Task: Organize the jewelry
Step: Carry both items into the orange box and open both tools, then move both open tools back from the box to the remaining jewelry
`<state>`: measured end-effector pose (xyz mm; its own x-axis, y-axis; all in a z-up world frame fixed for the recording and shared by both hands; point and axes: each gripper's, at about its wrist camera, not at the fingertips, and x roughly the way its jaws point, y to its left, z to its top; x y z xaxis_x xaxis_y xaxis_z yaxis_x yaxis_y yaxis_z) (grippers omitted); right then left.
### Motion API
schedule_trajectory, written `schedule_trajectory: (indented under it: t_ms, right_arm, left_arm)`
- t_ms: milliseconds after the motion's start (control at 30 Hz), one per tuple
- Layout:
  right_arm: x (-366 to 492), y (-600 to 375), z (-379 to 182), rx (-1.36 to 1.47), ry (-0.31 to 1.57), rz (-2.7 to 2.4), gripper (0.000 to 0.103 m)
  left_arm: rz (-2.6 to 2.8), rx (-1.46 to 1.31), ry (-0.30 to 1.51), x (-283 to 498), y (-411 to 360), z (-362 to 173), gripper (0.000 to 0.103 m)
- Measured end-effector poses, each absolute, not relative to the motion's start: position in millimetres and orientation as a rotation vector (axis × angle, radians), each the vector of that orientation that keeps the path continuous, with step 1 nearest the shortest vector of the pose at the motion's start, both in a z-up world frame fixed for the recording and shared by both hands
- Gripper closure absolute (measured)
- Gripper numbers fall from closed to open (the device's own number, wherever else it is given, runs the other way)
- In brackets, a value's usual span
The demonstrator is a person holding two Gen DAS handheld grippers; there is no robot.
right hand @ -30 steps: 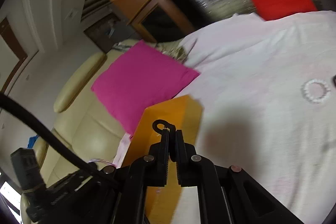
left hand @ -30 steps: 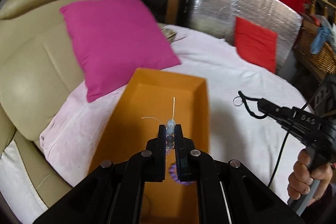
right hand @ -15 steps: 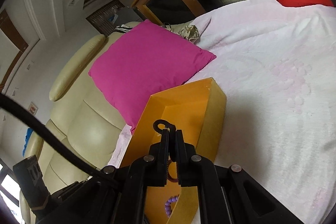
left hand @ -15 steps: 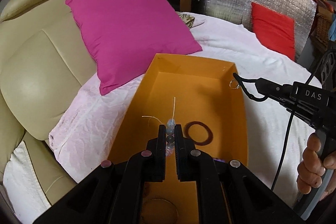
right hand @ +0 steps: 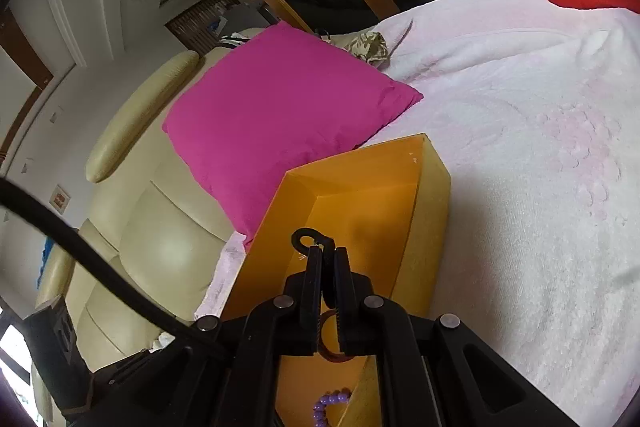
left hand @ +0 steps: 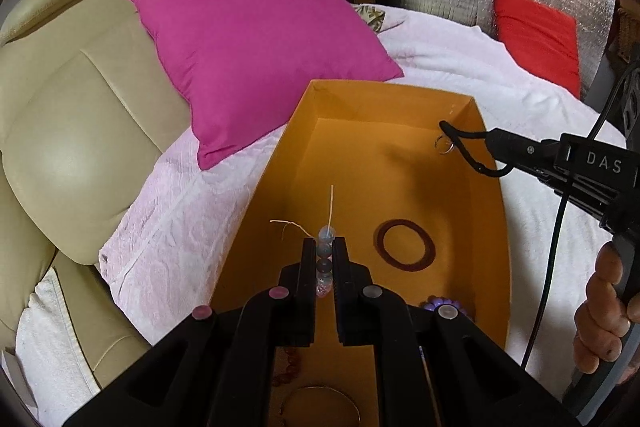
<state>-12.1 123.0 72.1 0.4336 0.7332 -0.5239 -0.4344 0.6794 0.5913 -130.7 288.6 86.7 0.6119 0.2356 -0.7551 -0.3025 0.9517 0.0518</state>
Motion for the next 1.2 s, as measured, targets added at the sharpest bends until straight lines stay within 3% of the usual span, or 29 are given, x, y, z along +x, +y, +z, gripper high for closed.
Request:
schedule_trajectory:
  t_ms: [433,500,567,633,833,1200]
  right_arm:
    - [-10,138,63,0.347,0.845,0.737,0.093]
    - [-9,137,61,0.362,0.849,0.738,0.09]
    - [-7,133,61,0.393,0.853,0.74,0.069]
    - [-7,128,62,0.419,0.834,0.73,0.061]
    - [-6,107,69,0.468,0.809,0.701,0.061]
    - [-8,36,86,0.464,0.818,0.553,0.061]
  left_arm:
    - [0.335,-0.079,0.922,-122,292,69,0.092]
    - [0.34,-0.078,0.925,-122,292,69,0.075]
    - [0.348,-0.067,0.916,-123,290,70,0.065]
    - [0.352,-0.057,0.909,-123,289,73,0.062]
    - [0.344,-0.039,0.882,-125,278,85,0.061]
    - [0.291,-0.019,0.844,-125,227,105,0.033]
